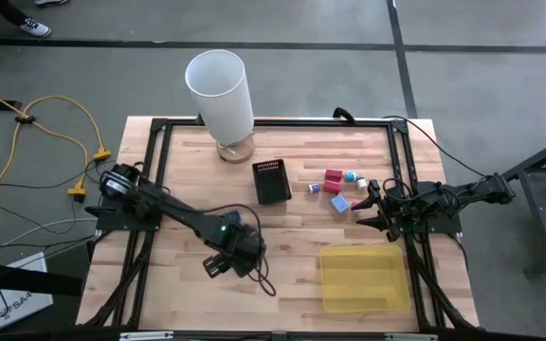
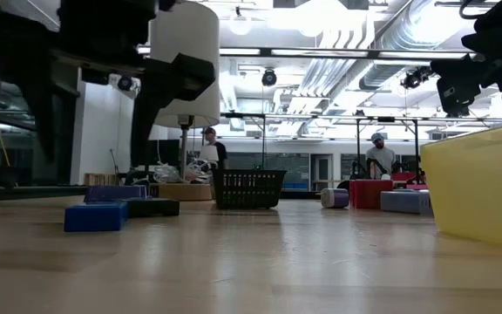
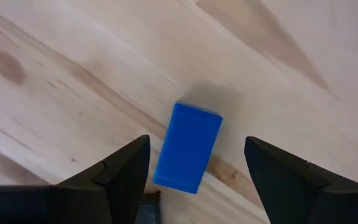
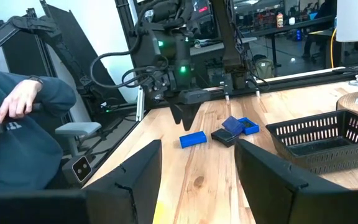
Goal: Pick & Place Office items
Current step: Put the bottom blue digital timer into the black bin
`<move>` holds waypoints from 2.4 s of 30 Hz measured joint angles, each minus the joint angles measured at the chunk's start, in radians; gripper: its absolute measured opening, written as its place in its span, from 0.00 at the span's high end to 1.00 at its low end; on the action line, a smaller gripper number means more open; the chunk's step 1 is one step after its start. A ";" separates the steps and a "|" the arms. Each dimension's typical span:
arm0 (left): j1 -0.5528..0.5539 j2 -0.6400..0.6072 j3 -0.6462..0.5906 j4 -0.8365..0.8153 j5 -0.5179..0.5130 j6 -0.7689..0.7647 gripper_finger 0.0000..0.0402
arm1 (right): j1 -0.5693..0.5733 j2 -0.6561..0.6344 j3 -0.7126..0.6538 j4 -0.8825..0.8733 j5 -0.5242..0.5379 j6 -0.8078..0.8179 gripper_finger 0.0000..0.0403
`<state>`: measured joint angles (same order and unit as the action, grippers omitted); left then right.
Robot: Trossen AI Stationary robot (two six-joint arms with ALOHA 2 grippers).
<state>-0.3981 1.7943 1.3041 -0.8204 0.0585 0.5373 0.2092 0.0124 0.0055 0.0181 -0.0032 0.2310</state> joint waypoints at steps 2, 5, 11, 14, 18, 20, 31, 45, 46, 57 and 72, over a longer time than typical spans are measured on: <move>-0.010 0.000 -0.001 0.002 -0.009 -0.002 0.37 | 0.000 0.000 0.000 0.000 0.000 0.000 0.53; -0.019 0.000 -0.001 0.003 -0.009 -0.004 0.37 | 0.000 0.000 0.000 0.000 0.000 0.000 0.53; -0.018 0.000 -0.001 0.004 -0.009 0.002 0.37 | 0.000 0.000 0.000 0.000 0.000 0.000 0.53; -0.016 0.000 -0.001 0.011 -0.009 0.020 0.37 | 0.000 0.000 0.000 0.000 0.000 0.000 0.53; -0.016 0.001 -0.001 0.016 -0.009 0.034 0.37 | 0.000 0.000 0.000 0.000 0.000 0.000 0.53; -0.016 0.002 -0.004 0.022 -0.009 0.034 0.37 | 0.000 0.000 0.000 0.000 0.000 0.000 0.53; -0.016 0.003 -0.101 0.143 -0.008 0.067 0.37 | 0.000 0.000 0.000 0.000 0.000 0.000 0.53; 0.009 0.004 -0.130 0.171 0.002 0.170 0.37 | 0.000 0.000 0.000 0.000 0.000 0.000 0.53; 0.016 0.004 -0.130 0.171 0.005 0.173 0.37 | 0.000 0.000 0.000 0.000 0.000 0.000 0.53; 0.043 0.004 -0.130 0.171 0.028 0.192 0.37 | 0.000 0.000 0.000 0.000 0.000 0.000 0.53; 0.028 0.004 -0.145 0.182 0.018 0.189 0.37 | 0.000 0.000 0.000 0.000 0.000 0.000 0.53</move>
<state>-0.3702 1.7981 1.1595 -0.6384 0.0761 0.7261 0.2092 0.0120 0.0055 0.0181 -0.0034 0.2312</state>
